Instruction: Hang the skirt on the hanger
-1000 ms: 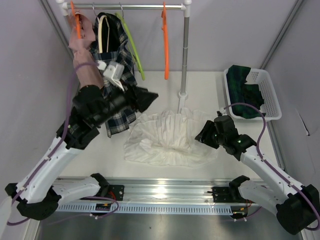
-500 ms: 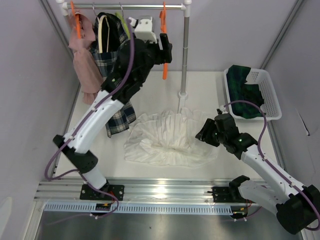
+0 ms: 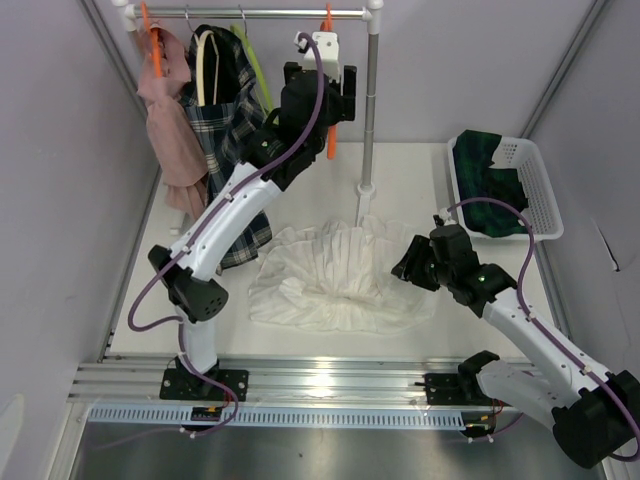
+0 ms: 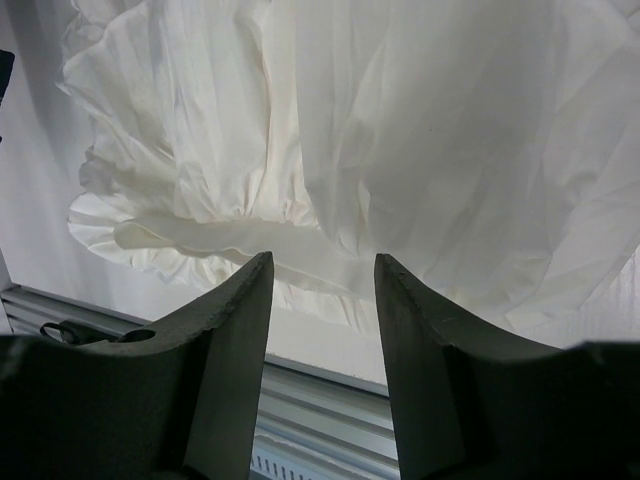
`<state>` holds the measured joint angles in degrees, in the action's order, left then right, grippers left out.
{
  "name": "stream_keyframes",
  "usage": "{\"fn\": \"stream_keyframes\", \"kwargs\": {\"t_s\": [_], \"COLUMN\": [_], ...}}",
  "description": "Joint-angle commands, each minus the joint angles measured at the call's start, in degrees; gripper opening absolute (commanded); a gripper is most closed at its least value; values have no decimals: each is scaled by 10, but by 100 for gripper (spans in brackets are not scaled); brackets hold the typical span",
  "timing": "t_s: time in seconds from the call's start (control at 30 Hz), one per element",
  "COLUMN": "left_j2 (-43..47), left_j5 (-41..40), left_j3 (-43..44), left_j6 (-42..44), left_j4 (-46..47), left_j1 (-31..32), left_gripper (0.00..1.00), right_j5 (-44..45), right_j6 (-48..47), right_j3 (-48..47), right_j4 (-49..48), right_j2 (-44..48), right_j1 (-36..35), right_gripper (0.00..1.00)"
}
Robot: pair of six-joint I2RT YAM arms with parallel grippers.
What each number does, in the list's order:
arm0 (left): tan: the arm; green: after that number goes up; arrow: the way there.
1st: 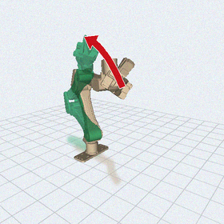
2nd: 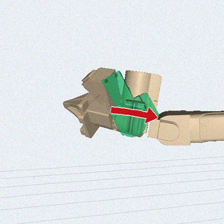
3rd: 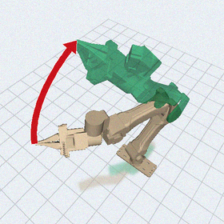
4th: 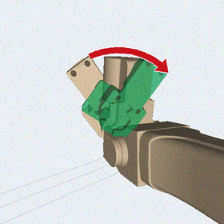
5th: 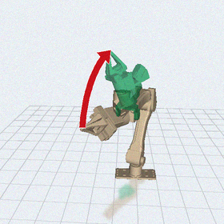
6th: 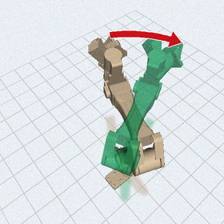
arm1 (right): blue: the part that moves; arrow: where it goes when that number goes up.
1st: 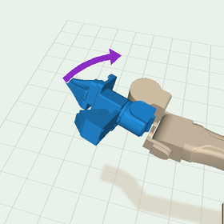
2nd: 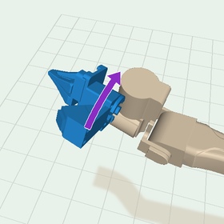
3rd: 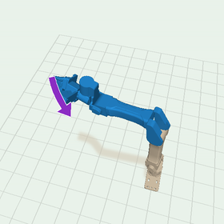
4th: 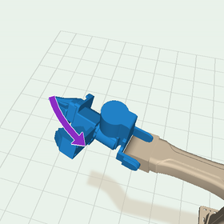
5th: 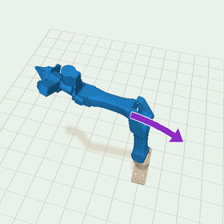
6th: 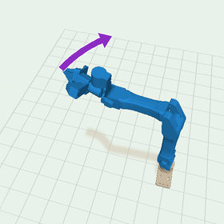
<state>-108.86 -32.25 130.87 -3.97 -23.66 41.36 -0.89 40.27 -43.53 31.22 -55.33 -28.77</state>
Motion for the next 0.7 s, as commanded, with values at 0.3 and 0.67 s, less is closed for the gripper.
{"fn": "stream_keyframes", "kwargs": {"t_s": [0.3,0.67], "left_j2": [-24,-17], "left_j5": [-26,-40], "left_j3": [49,68], "left_j6": [38,83], "left_j4": [-23,-22], "left_j1": [0,0], "left_gripper": [69,18], "right_j5": [0,-2], "right_j6": [-12,-14], "right_j3": [-16,-17], "right_j4": [0,-1], "right_j2": [4,6], "right_j1": [1,3], "right_gripper": [47,38]}}
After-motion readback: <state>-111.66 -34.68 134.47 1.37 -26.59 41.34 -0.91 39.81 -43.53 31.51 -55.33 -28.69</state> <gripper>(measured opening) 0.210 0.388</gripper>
